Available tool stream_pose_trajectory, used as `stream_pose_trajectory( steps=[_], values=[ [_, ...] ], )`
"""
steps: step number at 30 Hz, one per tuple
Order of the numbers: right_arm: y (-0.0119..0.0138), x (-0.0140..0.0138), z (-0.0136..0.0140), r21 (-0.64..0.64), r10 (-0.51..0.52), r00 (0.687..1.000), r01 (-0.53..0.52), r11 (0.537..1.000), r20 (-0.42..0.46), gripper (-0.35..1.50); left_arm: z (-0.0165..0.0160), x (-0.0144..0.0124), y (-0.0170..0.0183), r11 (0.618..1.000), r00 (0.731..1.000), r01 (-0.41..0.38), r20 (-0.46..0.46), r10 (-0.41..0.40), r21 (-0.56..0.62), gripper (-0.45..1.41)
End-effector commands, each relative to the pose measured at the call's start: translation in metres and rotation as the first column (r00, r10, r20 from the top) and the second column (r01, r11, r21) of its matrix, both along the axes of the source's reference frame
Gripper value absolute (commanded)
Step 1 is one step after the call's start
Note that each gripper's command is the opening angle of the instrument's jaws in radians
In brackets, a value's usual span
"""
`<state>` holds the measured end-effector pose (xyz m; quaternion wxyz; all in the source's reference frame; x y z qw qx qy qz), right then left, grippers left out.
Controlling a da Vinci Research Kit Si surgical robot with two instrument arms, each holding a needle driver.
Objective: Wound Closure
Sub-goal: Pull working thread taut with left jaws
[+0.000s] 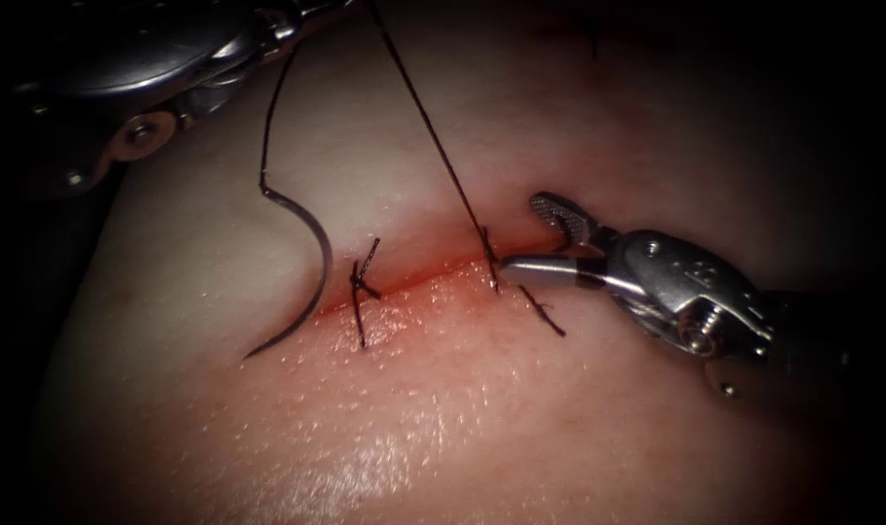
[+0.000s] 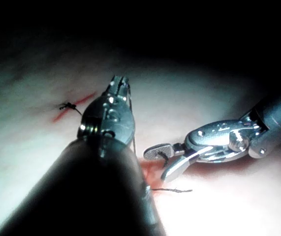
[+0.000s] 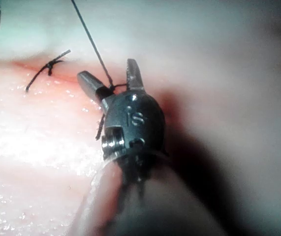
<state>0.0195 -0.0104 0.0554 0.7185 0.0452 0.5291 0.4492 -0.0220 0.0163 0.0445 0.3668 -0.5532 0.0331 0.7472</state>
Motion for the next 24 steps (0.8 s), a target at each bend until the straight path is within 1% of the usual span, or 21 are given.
stream_pose_trajectory(
  steps=[1,4,8,13,14,15,18,24],
  values=[
    [0.0003,0.0013,0.0003,-0.005,-0.011,1.0,0.011,1.0,-0.001,1.2,0.0003,-0.0006,0.0005,1.0,1.0,0.001,0.002,-0.001,-0.004,-0.45],
    [0.0006,0.0019,0.0001,-0.016,-0.038,0.999,0.038,0.999,0.012,1.26,0.0005,-0.0008,0.0006,1.0,1.0,0.002,0.003,-0.002,-0.004,-0.45],
    [0.0006,0.0029,0.0001,-0.033,-0.093,0.995,0.095,0.995,0.041,1.26,0.0007,-0.0012,0.0007,1.0,1.0,0.004,0.006,-0.004,-0.006,-0.45],
    [0.0009,0.0043,0.0006,-0.073,-0.139,0.988,0.144,0.987,0.069,1.26,0.0005,-0.0013,0.0005,1.0,1.0,0.004,0.009,-0.004,-0.006,-0.45],
    [0.0011,0.0052,0.0009,-0.088,-0.149,0.986,0.155,0.984,0.074,1.26,0.0003,-0.0013,0.0004,1.0,1.0,0.004,0.009,-0.004,-0.006,-0.45],
    [0.0011,0.0052,0.0009,-0.088,-0.149,0.986,0.155,0.984,0.074,1.26,0.0003,-0.0013,0.0004,1.0,1.0,0.004,0.009,-0.004,-0.006,-0.45],
    [0.0013,0.0064,0.0013,-0.127,-0.164,0.982,0.175,0.976,0.094,1.25,0.0002,-0.0013,0.0003,1.0,1.0,0.009,0.013,-0.008,-0.004,-0.45],
    [0.0017,0.0074,0.0018,-0.145,-0.163,0.98,0.178,0.973,0.111,1.25,0.0001,-0.0014,0.0002,1.0,1.0,0.006,0.011,-0.006,-0.009,-0.45]
  ],
)
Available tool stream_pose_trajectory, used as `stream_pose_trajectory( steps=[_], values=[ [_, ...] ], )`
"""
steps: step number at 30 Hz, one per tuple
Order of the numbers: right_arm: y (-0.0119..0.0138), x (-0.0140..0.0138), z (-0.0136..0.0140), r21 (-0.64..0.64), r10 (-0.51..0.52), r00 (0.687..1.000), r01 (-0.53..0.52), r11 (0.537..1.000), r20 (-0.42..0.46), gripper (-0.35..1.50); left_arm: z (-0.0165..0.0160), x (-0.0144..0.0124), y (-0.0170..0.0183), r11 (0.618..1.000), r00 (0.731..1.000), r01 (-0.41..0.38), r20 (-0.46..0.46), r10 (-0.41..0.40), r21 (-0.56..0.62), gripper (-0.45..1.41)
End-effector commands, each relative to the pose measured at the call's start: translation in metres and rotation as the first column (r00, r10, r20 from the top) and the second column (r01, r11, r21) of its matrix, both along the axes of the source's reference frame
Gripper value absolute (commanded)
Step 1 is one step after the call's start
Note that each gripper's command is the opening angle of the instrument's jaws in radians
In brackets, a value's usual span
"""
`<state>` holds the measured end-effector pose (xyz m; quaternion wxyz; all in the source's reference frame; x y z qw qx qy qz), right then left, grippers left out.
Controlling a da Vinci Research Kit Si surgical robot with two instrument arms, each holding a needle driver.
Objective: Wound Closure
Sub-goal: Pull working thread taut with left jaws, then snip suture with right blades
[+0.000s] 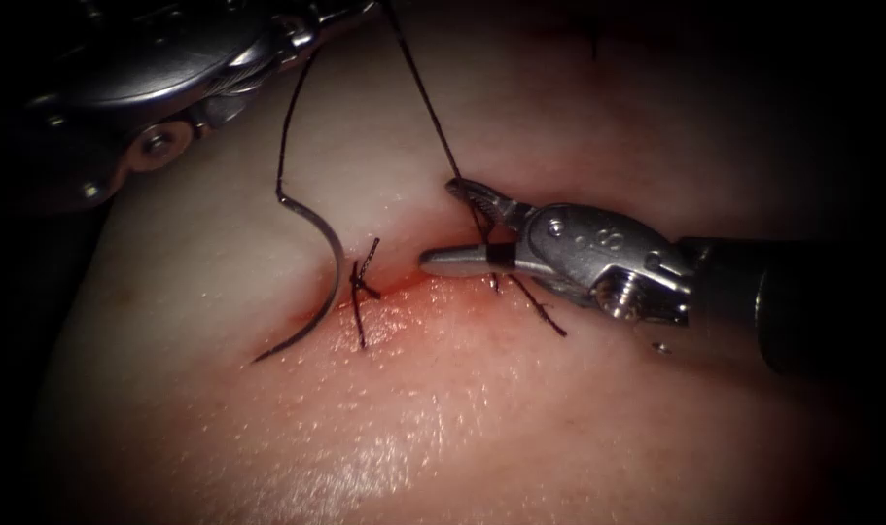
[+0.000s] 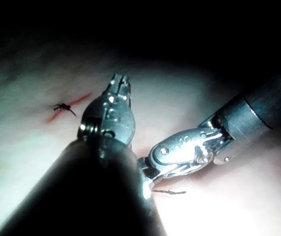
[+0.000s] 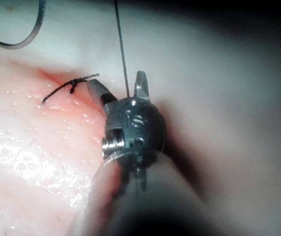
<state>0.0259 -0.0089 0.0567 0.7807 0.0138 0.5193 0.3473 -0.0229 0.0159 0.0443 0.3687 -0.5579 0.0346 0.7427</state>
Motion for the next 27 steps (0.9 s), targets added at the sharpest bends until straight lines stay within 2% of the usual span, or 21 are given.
stream_pose_trajectory(
  steps=[1,20,23,27],
  values=[
    [0.0002,0.0011,0.0007,-0.007,-0.002,1.0,0.002,1.0,0.0,1.23,0.0004,-0.0005,0.0005,1.0,1.0,-0.004,0.0,0.004,-0.004,-0.45],
    [0.0,0.0022,0.0027,-0.025,0.006,1.0,-0.006,1.0,0.009,1.1,0.0001,-0.0006,0.0003,1.0,1.0,-0.01,0.002,0.01,-0.002,-0.45],
    [0.0,0.0022,0.0026,-0.024,0.006,1.0,-0.006,1.0,0.008,0.88,0.0001,-0.0007,0.0003,1.0,1.0,-0.012,0.002,0.012,-0.001,-0.45],
    [-0.0001,0.0026,0.0027,-0.026,0.008,1.0,-0.008,1.0,0.01,0.84,0.0,-0.0007,0.0002,1.0,1.0,-0.012,0.003,0.012,-0.001,-0.45]
  ],
)
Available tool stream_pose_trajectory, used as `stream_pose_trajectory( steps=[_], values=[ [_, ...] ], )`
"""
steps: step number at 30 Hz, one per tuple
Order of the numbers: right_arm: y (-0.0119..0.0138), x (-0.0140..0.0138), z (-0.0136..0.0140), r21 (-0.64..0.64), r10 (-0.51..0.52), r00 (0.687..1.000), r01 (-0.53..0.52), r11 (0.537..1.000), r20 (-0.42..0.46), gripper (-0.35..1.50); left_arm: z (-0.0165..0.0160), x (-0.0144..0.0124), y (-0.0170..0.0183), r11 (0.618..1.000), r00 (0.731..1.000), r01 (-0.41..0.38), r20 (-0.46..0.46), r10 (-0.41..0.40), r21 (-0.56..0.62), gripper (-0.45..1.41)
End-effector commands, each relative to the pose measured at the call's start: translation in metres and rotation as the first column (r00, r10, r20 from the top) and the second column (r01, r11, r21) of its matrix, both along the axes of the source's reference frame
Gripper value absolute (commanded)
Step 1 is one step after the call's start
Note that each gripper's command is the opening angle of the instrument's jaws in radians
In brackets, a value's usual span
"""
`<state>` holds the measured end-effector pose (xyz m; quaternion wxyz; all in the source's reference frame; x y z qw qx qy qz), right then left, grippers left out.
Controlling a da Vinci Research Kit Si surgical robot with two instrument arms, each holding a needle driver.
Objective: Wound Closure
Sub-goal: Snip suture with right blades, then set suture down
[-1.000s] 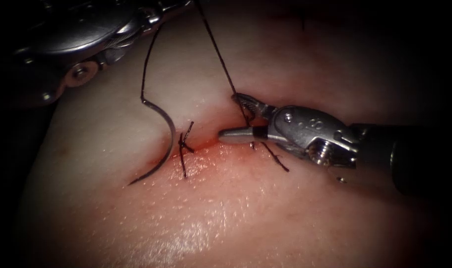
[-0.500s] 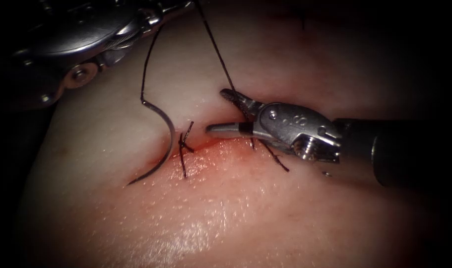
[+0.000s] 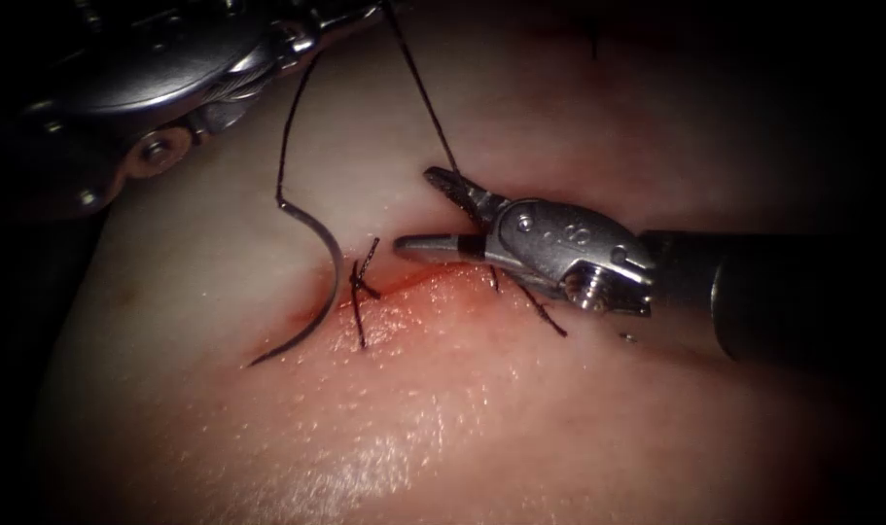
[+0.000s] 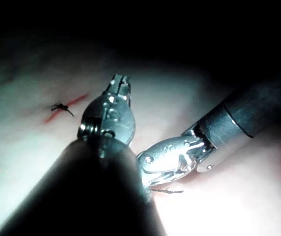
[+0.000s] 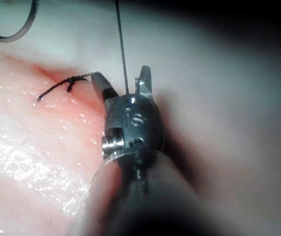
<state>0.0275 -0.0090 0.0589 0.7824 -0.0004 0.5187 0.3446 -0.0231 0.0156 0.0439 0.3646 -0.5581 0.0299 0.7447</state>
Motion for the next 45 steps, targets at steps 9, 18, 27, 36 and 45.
stream_pose_trajectory(
  steps=[9,18,27,36,45],
  values=[
    [-0.0001,0.0012,0.0013,-0.009,0.0,1.0,0.0,1.0,0.0,0.76,0.0002,-0.0006,0.0005,1.0,1.0,-0.007,0.0,0.007,-0.005,-0.45],
    [-0.0001,0.0014,0.0006,0.132,0.091,0.995,-0.085,0.988,-0.042,-0.35,0.0001,-0.0008,0.0004,1.0,1.0,-0.019,-0.004,0.019,-0.005,-0.45],
    [0.0007,-0.0044,-0.0011,0.145,0.151,0.986,-0.14,0.979,-0.067,1.34,-0.0013,0.0008,-0.0023,0.999,0.999,-0.04,0.007,0.04,-0.024,-0.45],
    [0.0029,-0.0164,-0.0053,0.035,0.108,0.989,-0.105,0.994,-0.101,1.47,-0.0022,-0.0019,-0.0106,0.988,0.988,-0.15,-0.032,0.149,-0.038,-0.45],
    [0.0044,-0.0238,-0.0071,-0.204,-0.024,0.999,0.031,0.979,0.037,1.09,0.0062,-0.0074,-0.0187,0.953,0.952,-0.285,-0.08,0.294,0.107,-0.45]
  ],
)
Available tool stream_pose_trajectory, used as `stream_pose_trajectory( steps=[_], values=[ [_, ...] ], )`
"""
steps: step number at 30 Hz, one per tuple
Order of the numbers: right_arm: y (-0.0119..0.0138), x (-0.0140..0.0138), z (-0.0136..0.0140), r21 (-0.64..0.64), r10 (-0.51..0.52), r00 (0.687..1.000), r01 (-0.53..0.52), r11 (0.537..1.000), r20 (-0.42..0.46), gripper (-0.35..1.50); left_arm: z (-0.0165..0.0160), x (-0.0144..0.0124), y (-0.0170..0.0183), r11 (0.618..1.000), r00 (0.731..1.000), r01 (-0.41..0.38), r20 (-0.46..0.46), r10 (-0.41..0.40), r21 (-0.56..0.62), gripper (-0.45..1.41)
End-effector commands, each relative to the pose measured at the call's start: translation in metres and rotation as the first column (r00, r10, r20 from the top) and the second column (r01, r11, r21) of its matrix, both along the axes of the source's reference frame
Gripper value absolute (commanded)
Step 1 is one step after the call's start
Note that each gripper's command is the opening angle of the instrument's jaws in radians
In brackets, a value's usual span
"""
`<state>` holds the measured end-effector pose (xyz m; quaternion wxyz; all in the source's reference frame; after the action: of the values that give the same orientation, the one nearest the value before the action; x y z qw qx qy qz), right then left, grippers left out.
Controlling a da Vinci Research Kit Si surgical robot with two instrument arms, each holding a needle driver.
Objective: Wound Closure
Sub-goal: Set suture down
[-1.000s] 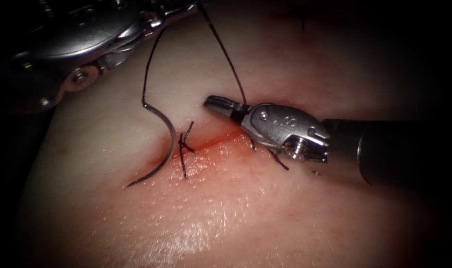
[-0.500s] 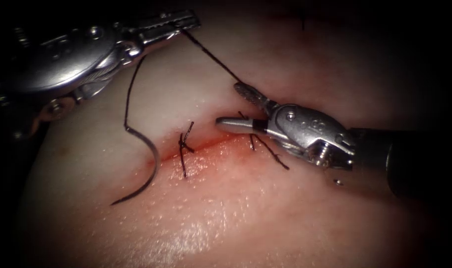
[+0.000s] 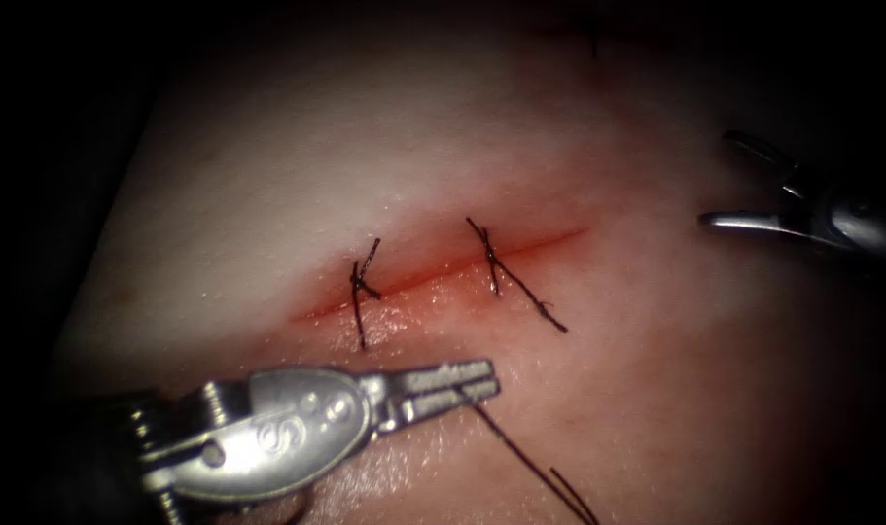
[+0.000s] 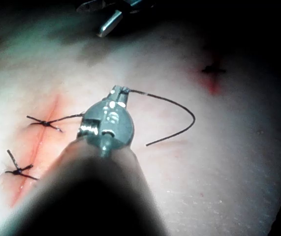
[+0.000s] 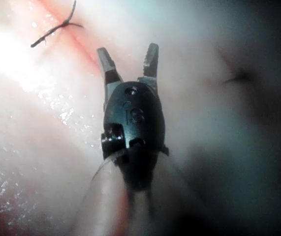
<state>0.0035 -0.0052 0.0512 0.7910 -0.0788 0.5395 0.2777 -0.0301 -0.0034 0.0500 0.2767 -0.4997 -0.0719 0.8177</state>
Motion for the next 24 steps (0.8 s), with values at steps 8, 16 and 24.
stream_pose_trajectory(
  steps=[8,16,24],
  values=[
    [0.0015,-0.0013,0.0008,0.017,-0.012,1.0,0.012,1.0,0.024,1.37,0.0119,-0.0052,-0.0042,0.98,0.988,-0.106,-0.093,0.123,0.168,-0.42],
    [0.0003,0.0006,0.0018,0.048,-0.036,0.997,0.033,0.998,0.066,1.37,0.019,-0.0032,-0.006,0.948,0.957,-0.155,-0.197,0.214,0.28,0.91],
    [-0.0005,0.0016,0.0025,0.058,-0.056,0.996,0.052,0.997,0.074,1.39,0.0184,0.0002,-0.0067,0.937,0.948,-0.194,-0.191,0.256,0.291,1.04]
  ],
)
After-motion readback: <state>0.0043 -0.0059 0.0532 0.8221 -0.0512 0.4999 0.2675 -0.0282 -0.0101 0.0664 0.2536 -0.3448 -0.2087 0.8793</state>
